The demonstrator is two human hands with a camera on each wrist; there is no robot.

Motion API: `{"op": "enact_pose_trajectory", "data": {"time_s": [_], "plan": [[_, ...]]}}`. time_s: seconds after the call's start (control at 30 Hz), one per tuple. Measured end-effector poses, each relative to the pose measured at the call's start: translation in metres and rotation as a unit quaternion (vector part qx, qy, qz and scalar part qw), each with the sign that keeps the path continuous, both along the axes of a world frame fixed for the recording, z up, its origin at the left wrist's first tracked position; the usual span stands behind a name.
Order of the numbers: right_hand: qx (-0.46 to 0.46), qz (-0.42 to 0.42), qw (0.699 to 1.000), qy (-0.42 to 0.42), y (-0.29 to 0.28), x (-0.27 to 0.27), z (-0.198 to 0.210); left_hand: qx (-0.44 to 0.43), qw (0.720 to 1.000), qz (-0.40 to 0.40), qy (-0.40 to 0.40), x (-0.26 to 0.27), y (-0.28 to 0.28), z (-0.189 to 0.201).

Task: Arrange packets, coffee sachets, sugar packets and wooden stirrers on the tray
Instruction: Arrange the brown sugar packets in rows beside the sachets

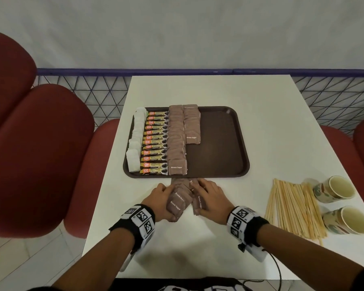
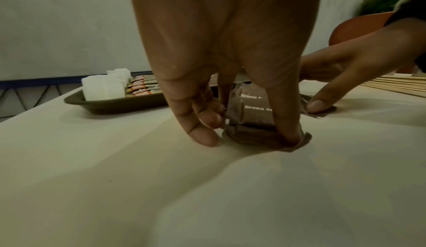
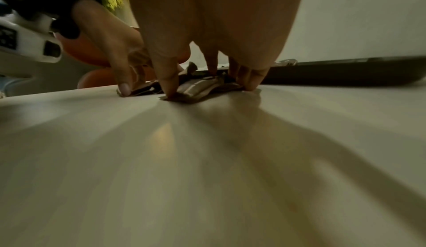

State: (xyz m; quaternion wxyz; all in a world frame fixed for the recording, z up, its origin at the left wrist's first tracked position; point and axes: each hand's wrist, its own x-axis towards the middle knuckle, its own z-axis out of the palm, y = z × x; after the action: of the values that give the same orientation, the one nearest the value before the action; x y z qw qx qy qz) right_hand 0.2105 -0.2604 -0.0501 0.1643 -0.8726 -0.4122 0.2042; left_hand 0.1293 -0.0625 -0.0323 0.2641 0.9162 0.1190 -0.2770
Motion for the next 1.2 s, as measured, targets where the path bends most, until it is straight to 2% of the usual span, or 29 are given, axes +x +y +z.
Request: {"op": "enact_pose_trajectory", "data": {"time_s": [0.13, 0.23, 0.37, 0.47, 0.7, 0.77, 0.9, 1.0, 1.07, 1.13, 1.2], "plan": [[0.015, 0.0, 1.0, 0.014, 0.004, -0.004, -0.002, -0.005, 1.0, -0.006, -0.004, -0.003, -0.005, -0.002], [0.04, -0.007, 0.996, 0.076, -0.002, -0.002, -0.001, -0.017, 1.0, 0.012, -0.015, -0.006, -0.003, -0.003], [0.1, -0.096, 0.984, 0.11, -0.005, 0.001, 0.004, -0.06, 0.995, 0.077, -0.038, -0.007, -0.003, -0.004], [0.083, -0.167, 0.975, 0.124, -0.002, 0.003, 0.004, -0.076, 0.99, 0.114, -0.035, -0.003, -0.001, -0.002], [0.129, -0.192, 0.957, 0.176, 0.014, 0.005, 0.006, -0.06, 0.995, 0.075, -0.021, 0.004, 0.002, 0.002], [0.142, -0.223, 0.942, 0.206, 0.017, 0.005, 0.005, -0.063, 0.995, 0.077, -0.024, 0.005, 0.001, 0.002], [0.173, -0.301, 0.872, 0.345, 0.024, 0.008, 0.006, -0.057, 0.995, 0.079, -0.029, 0.004, 0.001, 0.001], [0.158, -0.289, 0.852, 0.408, 0.028, 0.009, 0.013, -0.059, 0.994, 0.083, -0.036, 0.005, 0.001, 0.001], [0.127, -0.26, 0.875, 0.389, 0.033, 0.007, 0.017, -0.065, 0.993, 0.088, -0.038, 0.006, 0.001, 0.001], [0.075, -0.226, 0.917, 0.321, 0.04, 0.002, 0.019, -0.081, 0.992, 0.092, -0.036, 0.008, 0.0, 0.002], [0.039, -0.209, 0.936, 0.28, 0.046, -0.001, 0.019, -0.104, 0.99, 0.094, -0.036, 0.008, -0.001, 0.004]]}}
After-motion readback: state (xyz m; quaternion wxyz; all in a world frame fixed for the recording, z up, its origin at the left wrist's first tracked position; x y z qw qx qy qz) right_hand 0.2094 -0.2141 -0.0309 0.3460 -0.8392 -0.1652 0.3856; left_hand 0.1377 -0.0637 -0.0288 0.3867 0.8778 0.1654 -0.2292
